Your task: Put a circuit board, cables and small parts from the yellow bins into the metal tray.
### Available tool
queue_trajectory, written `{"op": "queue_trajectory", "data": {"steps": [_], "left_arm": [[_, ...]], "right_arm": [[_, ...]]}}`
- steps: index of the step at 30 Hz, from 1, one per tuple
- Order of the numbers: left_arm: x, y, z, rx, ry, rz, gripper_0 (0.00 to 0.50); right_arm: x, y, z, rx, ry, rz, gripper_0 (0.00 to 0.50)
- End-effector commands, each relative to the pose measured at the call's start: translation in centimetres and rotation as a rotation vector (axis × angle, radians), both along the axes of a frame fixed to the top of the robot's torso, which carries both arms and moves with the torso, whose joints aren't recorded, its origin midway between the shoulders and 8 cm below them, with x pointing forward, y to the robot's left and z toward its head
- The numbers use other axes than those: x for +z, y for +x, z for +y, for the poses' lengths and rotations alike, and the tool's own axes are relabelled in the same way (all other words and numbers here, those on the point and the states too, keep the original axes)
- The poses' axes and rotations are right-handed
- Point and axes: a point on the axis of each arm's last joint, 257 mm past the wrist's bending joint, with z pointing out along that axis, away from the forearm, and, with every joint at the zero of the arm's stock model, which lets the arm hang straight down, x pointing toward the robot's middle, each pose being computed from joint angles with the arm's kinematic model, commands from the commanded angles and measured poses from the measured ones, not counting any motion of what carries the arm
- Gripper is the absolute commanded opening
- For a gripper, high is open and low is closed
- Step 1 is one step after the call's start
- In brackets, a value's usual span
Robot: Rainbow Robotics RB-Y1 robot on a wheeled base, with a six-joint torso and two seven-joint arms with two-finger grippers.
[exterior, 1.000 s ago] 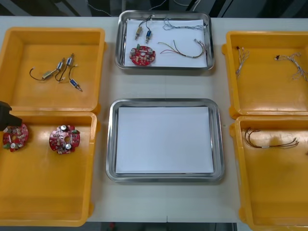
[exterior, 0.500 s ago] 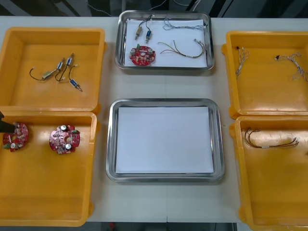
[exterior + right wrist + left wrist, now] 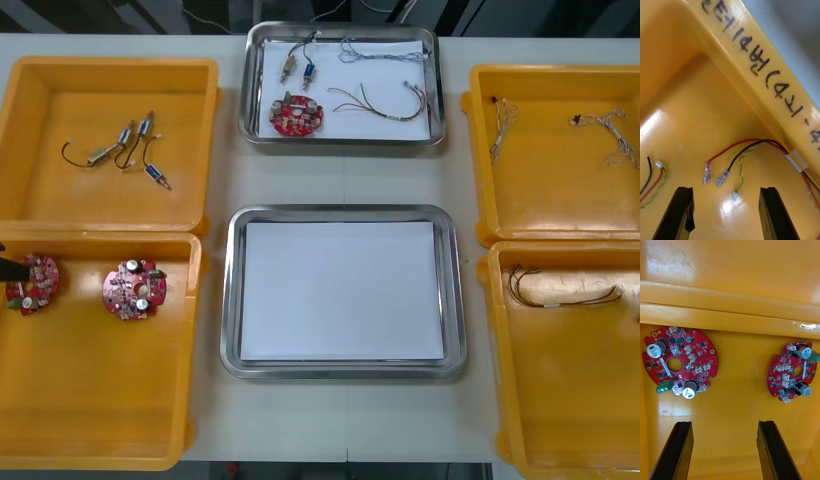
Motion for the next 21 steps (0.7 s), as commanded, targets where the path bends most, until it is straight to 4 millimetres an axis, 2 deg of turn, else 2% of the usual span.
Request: {"op": "queue_trajectory", "data": {"steps": [1,11,21], "left_arm": [[0.0,0.2,1.9,-0.109,0.099,-0.029,0.5],[-1.7,0.2,2.9,-0.094,0.09,-0.012,0.5],[-3.8,0.1,2.6,-0.093,0.059,0.001,0.5]], "right_arm": [[0.3,1.1,0.1,-0.006,-0.038,-0.015,0.5],[-0.9,1.2,0.6,-0.024,-0.023,-0.017,0.5],[-2.2,1.6,0.9,-0.049,0.008,-0.04,0.5]]}}
